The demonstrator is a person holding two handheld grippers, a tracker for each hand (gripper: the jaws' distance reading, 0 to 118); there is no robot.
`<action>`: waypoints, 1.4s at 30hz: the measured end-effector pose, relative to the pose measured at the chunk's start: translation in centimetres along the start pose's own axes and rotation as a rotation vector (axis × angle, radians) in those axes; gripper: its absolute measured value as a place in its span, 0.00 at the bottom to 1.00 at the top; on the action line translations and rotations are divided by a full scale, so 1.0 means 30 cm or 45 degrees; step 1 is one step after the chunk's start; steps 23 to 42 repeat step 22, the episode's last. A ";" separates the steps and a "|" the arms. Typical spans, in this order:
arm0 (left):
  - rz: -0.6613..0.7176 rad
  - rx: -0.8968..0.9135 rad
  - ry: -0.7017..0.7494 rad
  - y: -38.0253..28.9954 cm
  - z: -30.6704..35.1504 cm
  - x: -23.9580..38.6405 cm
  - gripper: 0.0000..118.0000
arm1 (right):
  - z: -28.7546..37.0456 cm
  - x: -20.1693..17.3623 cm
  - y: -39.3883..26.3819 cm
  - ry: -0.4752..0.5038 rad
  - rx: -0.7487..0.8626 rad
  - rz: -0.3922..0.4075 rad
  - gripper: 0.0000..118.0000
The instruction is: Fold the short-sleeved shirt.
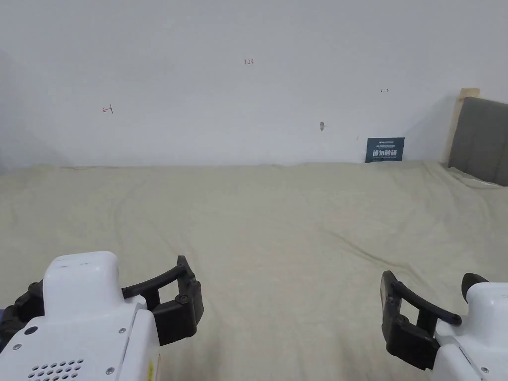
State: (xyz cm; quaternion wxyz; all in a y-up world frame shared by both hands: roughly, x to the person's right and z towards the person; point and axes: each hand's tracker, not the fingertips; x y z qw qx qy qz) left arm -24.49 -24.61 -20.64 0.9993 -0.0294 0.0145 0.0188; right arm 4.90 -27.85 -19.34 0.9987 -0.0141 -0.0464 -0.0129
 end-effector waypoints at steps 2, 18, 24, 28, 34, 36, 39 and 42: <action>-0.001 -0.023 0.003 0.001 -0.009 -0.003 1.00 | 0.000 -0.002 0.001 0.006 0.000 -0.002 0.73; 0.104 -0.075 -0.057 -0.007 -0.006 -0.018 1.00 | 0.001 -0.019 -0.002 0.019 -0.006 -0.001 0.73; 0.097 -0.082 -0.045 -0.011 -0.009 -0.020 1.00 | -0.005 -0.014 -0.009 0.034 -0.019 -0.017 0.73; 0.097 -0.082 -0.045 -0.011 -0.009 -0.020 1.00 | -0.005 -0.014 -0.009 0.034 -0.019 -0.017 0.73; 0.097 -0.082 -0.045 -0.011 -0.009 -0.020 1.00 | -0.005 -0.014 -0.009 0.034 -0.019 -0.017 0.73; 0.097 -0.082 -0.045 -0.011 -0.009 -0.020 1.00 | -0.005 -0.014 -0.009 0.034 -0.019 -0.017 0.73; 0.097 -0.082 -0.045 -0.011 -0.009 -0.020 1.00 | -0.005 -0.014 -0.009 0.034 -0.019 -0.017 0.73; 0.097 -0.082 -0.045 -0.011 -0.009 -0.020 1.00 | -0.005 -0.014 -0.009 0.034 -0.019 -0.017 0.73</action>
